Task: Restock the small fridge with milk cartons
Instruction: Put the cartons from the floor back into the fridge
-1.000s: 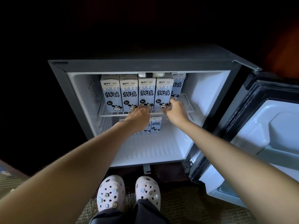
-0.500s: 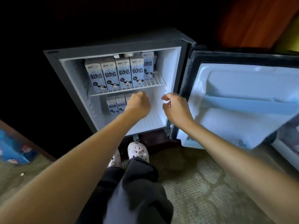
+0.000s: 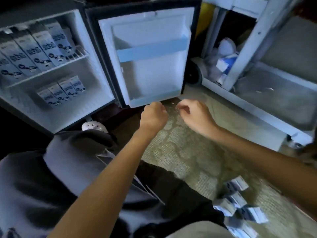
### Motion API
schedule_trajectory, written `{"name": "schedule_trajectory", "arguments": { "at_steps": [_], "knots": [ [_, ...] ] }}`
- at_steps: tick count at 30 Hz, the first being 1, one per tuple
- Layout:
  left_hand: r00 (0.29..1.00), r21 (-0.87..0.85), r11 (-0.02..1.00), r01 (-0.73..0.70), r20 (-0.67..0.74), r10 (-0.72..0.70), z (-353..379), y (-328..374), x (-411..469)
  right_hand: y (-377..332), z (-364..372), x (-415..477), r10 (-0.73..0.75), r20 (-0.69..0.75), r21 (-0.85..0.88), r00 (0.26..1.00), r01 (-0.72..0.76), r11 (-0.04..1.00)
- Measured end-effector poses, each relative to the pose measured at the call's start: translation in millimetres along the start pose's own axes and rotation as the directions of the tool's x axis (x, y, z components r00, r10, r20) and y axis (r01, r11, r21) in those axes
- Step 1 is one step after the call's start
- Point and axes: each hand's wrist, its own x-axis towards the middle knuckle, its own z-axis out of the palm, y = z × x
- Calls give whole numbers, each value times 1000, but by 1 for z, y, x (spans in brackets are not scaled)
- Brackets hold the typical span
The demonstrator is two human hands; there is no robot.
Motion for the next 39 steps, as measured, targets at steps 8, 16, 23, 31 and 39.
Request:
{"name": "schedule_trajectory", "arguments": {
  "at_steps": [8,16,23,31,39],
  "knots": [
    [948,84,979,-184,279,154,125,29,-48,111,14,-98,406,19,199,914,-401,894],
    [805,81,951,-299,557,205,200,32,-88,205,50,-188,580,268,-81,769,-582,809],
    [772,202,922,-331,620,141,205,17,-92,247,99,-239,621,377,-393,687,-488,779],
    [756,239,917,-319,648,95,204,9,-96,252,116,-246,599,358,-511,717,-387,768],
    [730,223,916,-332,676,100,207,8,-95,253,113,-246,576,309,-401,757,-445,801]
  ]
}}
